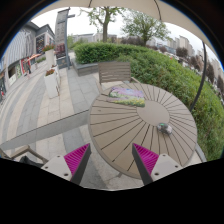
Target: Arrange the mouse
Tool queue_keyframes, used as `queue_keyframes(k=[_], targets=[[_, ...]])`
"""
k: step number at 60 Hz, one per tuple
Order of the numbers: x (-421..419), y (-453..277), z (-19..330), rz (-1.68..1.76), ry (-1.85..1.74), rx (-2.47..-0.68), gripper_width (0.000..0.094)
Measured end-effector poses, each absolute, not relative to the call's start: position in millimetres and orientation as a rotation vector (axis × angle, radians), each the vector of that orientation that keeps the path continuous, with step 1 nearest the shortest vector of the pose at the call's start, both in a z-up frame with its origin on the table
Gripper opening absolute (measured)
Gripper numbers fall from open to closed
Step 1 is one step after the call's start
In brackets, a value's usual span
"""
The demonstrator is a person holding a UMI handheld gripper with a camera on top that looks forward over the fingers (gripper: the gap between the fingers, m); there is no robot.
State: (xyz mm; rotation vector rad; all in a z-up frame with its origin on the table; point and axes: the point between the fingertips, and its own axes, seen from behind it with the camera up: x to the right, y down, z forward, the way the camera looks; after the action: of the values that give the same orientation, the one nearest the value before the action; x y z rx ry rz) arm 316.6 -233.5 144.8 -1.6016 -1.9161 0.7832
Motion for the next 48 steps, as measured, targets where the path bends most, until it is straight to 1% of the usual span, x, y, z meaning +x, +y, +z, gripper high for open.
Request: queue_keyframes(k=[3, 4, 7, 8, 10, 14, 22, 35, 48], targets=[[313.4, -225.4, 144.4, 0.763, -1.88, -1.619, 0.0852], [306.6, -205.1, 137.2, 0.761, -1.87, -1.621, 0.0854], [301.0, -192.5, 136.0, 0.749, -1.827, -1.631, 0.0854], [305.4, -204.1, 142.7, 0.739, -1.81, -1.64, 0.0852], [296.9, -164.2, 131.5, 0.728, -1.784, -1.656, 0.0852], [293.3, -131.6, 120.8, 0.696, -1.725, -1.701, 0.0853], [289.6, -77.9, 110.9, 0.649, -1.624, -1.766, 0.0854], [271.3, -10.5, 97.7, 0.676, -1.487, -1.73, 0.0852], [236.2, 26.9, 65.7, 0.712, -1.46, -1.685, 0.0854]])
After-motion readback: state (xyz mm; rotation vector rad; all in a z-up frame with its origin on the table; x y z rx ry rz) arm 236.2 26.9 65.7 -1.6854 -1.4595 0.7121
